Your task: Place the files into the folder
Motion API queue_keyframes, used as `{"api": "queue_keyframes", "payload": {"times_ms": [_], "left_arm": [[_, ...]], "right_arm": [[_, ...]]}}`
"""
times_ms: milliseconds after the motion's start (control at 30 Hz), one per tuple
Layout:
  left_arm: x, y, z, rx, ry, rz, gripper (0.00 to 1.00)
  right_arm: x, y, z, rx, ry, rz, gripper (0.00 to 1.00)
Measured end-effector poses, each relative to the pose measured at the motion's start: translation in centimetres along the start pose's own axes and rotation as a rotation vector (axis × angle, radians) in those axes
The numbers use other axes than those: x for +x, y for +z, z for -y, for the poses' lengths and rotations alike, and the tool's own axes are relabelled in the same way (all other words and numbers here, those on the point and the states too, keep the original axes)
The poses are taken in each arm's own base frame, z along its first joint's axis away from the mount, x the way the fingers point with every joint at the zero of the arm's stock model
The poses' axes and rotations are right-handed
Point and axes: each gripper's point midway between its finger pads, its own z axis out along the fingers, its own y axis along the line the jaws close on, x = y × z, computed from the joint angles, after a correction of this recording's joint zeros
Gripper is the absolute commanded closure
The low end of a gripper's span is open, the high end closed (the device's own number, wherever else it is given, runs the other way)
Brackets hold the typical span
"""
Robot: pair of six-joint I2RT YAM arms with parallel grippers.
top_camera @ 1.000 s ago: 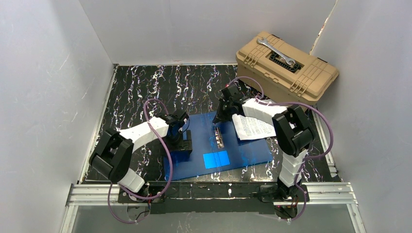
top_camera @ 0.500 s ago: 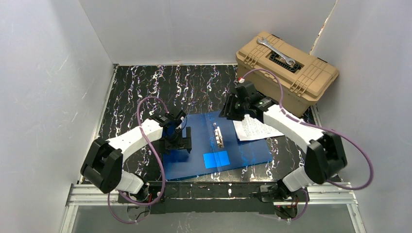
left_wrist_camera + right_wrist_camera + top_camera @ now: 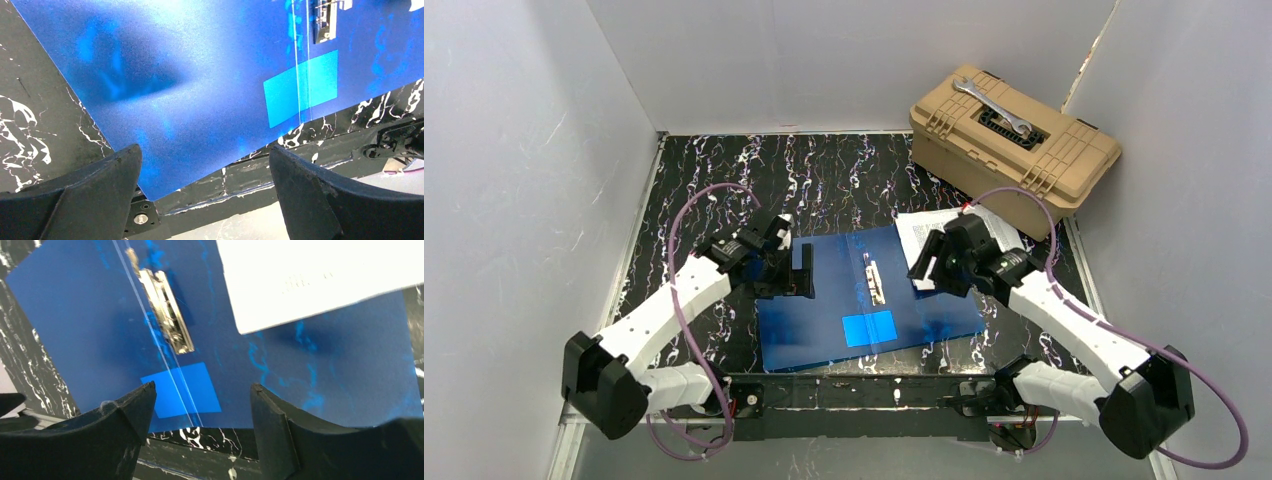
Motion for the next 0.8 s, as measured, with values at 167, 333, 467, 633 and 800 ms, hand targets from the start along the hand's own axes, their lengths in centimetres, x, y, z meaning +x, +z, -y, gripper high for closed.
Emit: {"api": "queue_keyframes", "payload": {"times_ms": [167, 333, 467, 633, 800], "left_arm": [[-0.4, -2.0, 0.2, 0.043, 0.042, 0.075, 0.02], [-0.6, -3.7, 0.2, 0.087, 0.088, 0.158, 0.02], [-0.5, -4.4, 0.0, 0.107, 0.122, 0.202, 0.02], [0.1, -4.4, -0.5, 0.125, 0.154, 0.243, 0.02], [0.8, -4.2, -1.0, 0.126, 0.164, 0.253, 0.02]], "right_arm": [[2.1, 0.4, 2.8, 0.052, 0.077, -0.011, 0.23], [3.8, 1.6, 5.0, 0.099, 0.157, -0.020, 0.27], [4.2, 2.6, 5.7, 0.114, 0.238, -0.002, 0.30], [3.5, 3.7, 5.7, 0.101, 0.353, 0.060, 0.37], [2.7, 4.5, 6.2, 0.102, 0.466, 0.129, 0.40]]}}
